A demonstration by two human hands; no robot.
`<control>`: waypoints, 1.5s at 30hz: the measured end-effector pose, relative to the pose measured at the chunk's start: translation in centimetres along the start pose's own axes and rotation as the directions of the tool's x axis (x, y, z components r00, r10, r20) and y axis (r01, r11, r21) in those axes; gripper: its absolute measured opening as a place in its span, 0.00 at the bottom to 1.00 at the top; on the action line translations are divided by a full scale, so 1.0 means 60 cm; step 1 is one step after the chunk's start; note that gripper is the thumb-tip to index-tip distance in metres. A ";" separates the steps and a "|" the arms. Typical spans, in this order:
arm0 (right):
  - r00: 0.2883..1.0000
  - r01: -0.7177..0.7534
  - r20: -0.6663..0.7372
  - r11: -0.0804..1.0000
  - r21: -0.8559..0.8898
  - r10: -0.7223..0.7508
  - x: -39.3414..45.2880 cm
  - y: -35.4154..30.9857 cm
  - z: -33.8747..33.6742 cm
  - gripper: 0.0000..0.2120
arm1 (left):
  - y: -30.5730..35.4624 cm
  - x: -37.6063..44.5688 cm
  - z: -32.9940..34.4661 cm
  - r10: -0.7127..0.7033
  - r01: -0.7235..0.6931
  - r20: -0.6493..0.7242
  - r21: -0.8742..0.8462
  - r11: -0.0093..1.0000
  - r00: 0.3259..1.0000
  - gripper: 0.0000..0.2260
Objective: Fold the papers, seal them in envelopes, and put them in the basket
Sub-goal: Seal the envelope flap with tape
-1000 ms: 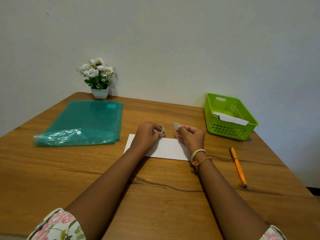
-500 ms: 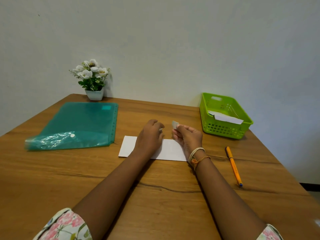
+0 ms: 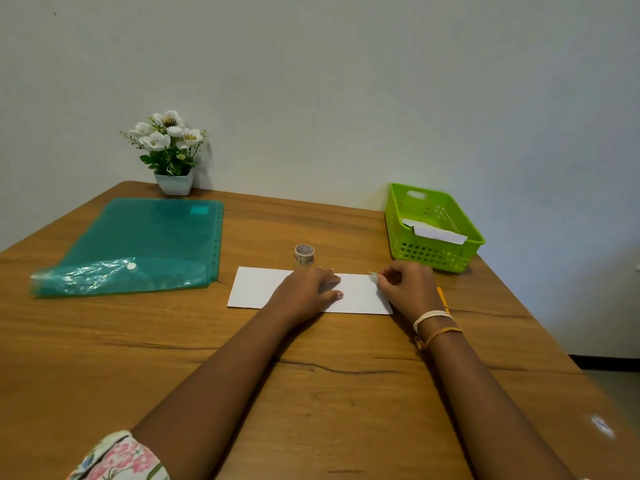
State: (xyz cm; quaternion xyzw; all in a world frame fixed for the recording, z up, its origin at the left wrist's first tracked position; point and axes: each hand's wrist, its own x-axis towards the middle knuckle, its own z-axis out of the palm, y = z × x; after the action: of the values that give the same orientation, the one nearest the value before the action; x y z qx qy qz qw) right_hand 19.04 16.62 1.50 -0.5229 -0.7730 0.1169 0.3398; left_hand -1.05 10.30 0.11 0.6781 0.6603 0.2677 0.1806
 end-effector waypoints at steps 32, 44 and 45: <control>0.992 0.085 0.105 0.973 -0.216 -0.064 -0.008 -0.009 0.005 0.06 | 0.003 -0.002 0.003 -0.034 0.035 -0.017 0.032 0.999 0.999 0.22; 0.976 0.061 0.216 0.990 -0.129 -0.032 -0.014 0.002 -0.003 0.08 | 0.005 -0.003 0.002 -0.039 0.039 -0.001 0.029 0.999 0.999 0.24; 0.978 0.047 0.205 0.995 -0.090 -0.028 -0.016 0.003 -0.003 0.08 | 0.006 -0.004 0.001 -0.041 0.041 0.003 0.029 0.999 0.999 0.24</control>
State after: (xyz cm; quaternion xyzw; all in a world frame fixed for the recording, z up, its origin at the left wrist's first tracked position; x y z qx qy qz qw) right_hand 19.52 15.82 1.15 -0.5090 -0.8179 0.1268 0.2363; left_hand -0.75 10.05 0.25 0.6675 0.6775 0.2531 0.1773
